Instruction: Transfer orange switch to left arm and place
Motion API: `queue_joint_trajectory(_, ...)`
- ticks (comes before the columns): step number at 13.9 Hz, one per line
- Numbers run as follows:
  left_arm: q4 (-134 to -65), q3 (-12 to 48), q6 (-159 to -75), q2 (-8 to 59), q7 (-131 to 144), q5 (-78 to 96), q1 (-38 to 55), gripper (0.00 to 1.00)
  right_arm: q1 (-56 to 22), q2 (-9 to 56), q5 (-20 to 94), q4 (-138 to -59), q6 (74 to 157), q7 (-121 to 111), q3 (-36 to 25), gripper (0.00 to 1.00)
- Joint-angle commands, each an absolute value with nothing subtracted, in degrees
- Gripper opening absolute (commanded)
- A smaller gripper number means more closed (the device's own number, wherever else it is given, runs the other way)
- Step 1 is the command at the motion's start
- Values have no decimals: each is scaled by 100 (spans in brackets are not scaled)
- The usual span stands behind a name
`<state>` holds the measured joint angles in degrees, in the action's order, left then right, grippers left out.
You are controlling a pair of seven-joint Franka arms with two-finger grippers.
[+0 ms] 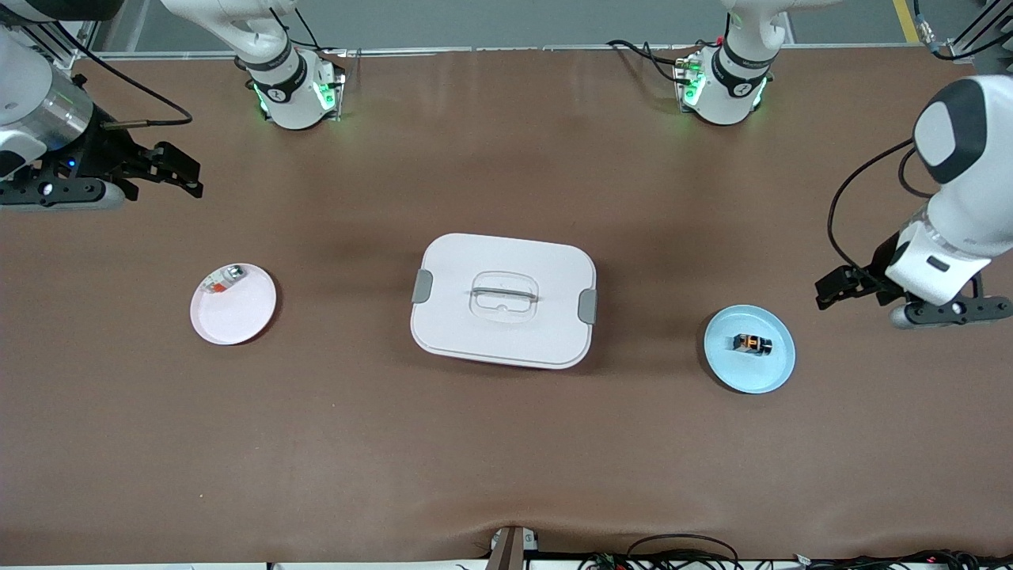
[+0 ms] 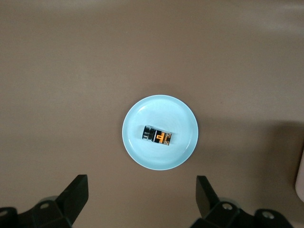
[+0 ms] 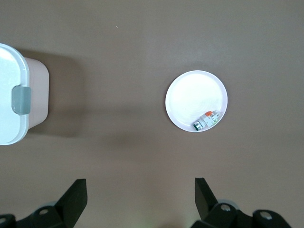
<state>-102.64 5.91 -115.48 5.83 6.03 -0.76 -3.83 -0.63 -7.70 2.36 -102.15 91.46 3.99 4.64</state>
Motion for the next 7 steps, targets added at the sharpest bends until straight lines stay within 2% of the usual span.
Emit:
queue_joint_trajectory(1,-10362,615,-11382,37,571,-35,-431,100,-97,-721,325,-10090,9176,404,439,100)
queue_joint_trajectory(5,-10310,571,-11277,-167,606,-18,-265,100,-97,-721,325,-10090,9176,404,439,100)
queue_joint_trajectory(7,-9995,196,-10787,-193,606,-26,138,100,-97,-721,325,-10090,9176,404,439,100)
